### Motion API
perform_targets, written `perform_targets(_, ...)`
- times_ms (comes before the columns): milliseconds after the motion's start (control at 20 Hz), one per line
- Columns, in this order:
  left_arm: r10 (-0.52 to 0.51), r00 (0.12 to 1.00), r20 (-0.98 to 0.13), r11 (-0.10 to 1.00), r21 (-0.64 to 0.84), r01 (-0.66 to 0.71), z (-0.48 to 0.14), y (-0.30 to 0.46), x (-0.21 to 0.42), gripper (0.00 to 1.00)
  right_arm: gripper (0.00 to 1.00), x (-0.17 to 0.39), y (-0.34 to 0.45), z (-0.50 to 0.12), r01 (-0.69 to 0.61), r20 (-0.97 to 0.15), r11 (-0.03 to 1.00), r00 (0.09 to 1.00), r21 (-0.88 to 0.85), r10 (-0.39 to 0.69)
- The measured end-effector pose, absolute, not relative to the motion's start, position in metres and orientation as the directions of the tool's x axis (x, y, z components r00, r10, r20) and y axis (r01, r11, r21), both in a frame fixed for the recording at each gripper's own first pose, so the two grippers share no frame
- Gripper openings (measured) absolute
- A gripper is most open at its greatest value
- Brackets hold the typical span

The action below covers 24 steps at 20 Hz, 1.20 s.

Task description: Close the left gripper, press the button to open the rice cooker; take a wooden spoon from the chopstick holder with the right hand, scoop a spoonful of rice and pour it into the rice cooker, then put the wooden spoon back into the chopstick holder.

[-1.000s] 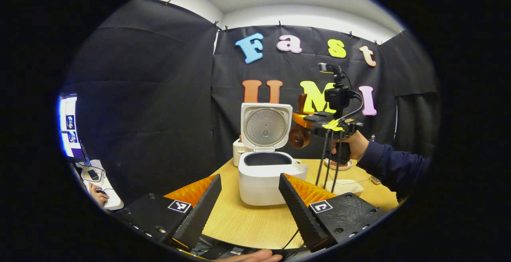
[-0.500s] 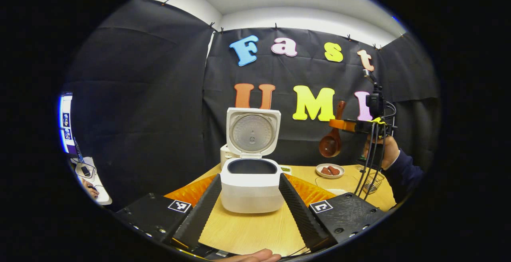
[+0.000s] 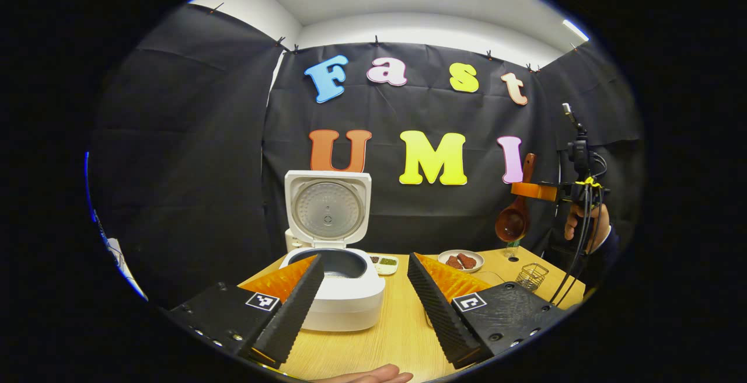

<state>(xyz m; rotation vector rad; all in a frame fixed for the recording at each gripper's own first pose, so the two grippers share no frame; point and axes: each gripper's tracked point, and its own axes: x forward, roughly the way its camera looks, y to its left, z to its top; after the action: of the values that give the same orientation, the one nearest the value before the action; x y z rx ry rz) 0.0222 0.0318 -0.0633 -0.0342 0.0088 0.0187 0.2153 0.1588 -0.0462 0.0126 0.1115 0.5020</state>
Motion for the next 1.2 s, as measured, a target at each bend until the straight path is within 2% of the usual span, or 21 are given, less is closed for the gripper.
perform_targets(300, -0.055, 0.998, -0.009, 0.997, -0.052, 0.054, -0.063, 0.003, 0.033, 0.92, 0.14, 0.219, 0.092, -0.072, -0.392, -0.152, 0.919, 0.907, 0.037, 0.393)
perform_targets(450, -0.039, 0.999, 0.007, 0.999, -0.023, 0.039, -0.058, 0.009, 0.036, 0.92, 0.17, 0.229, 0.057, -0.098, -0.314, -0.203, 0.947, 0.925, 0.062, 0.32)
perform_targets(850, -0.034, 0.999, -0.012, 0.999, 0.032, 0.035, -0.064, 0.008, 0.044, 0.92, 0.16, 0.271, -0.018, -0.171, -0.127, -0.292, 0.99, 0.946, 0.067, 0.141)
perform_targets(1050, -0.035, 0.999, -0.023, 0.999, 0.011, 0.036, -0.065, 0.005, 0.052, 0.93, 0.17, 0.278, -0.041, -0.195, -0.083, -0.324, 0.992, 0.94, 0.095, 0.109)
perform_targets(1100, -0.038, 0.999, -0.03, 0.999, 0.006, 0.038, -0.067, 0.004, 0.055, 0.93, 0.21, 0.276, -0.05, -0.196, -0.058, -0.326, 0.993, 0.941, 0.101, 0.088)
perform_targets(1200, -0.041, 0.998, -0.044, 0.999, -0.01, 0.041, -0.07, 0.004, 0.058, 0.92, 0.47, 0.267, -0.07, -0.188, -0.009, -0.31, 0.996, 0.95, 0.088, 0.036)
